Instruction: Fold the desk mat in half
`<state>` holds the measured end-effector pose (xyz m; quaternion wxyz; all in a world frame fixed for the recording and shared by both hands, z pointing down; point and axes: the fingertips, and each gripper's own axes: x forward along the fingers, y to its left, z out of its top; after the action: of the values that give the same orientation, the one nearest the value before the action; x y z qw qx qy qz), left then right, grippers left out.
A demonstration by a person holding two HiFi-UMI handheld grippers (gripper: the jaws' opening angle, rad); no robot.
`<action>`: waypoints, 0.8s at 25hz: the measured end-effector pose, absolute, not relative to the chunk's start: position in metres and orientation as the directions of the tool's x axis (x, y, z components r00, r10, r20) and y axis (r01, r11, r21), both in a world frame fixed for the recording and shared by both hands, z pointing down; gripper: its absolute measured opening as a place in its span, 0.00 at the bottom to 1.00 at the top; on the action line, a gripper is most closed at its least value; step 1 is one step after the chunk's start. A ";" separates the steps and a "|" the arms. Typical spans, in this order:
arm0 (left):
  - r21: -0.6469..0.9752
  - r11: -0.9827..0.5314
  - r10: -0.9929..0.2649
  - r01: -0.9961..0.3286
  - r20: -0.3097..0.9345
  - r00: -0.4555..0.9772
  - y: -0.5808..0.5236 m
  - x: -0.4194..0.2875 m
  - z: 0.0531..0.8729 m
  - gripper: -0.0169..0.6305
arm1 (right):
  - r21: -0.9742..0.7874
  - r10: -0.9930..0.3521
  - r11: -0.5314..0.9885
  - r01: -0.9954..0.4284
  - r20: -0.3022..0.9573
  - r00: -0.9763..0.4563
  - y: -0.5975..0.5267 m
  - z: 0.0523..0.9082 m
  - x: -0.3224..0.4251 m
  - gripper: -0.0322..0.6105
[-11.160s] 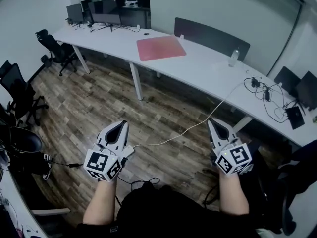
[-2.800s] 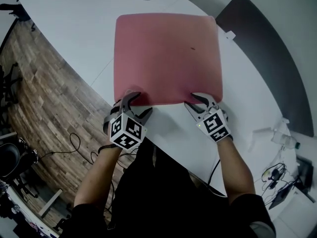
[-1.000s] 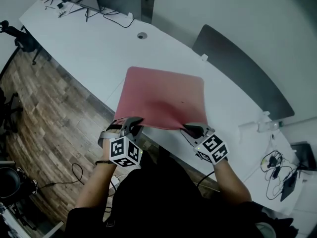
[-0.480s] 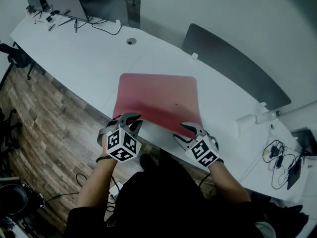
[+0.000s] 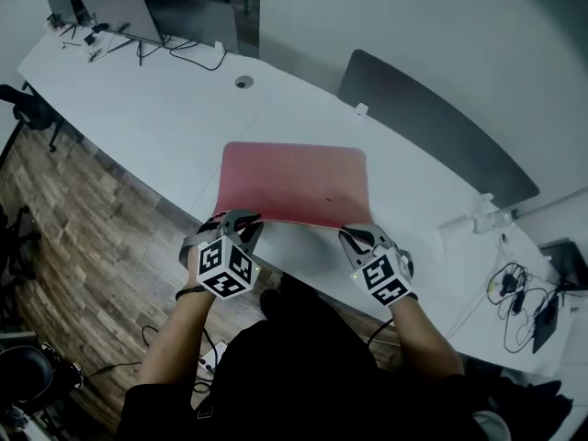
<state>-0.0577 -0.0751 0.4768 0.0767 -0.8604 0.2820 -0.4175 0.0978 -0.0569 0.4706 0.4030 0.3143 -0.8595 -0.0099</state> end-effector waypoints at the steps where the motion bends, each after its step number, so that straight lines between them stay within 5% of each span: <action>1: -0.373 -0.831 -0.548 -0.413 0.677 0.491 -0.078 -0.059 0.478 0.07 | 0.273 -0.553 0.798 -0.537 0.684 -0.475 -0.065 0.469 0.098 0.08; 20: -0.247 -0.852 -0.463 -0.461 0.765 0.447 -0.212 -0.076 0.527 0.11 | 0.220 -0.476 0.847 -0.484 0.721 -0.504 -0.226 0.506 0.086 0.09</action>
<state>-0.0759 -0.2120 0.5273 0.0011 -0.8505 0.2717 -0.4503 0.0856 -0.2261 0.5062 0.4142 0.2767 -0.8671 0.0052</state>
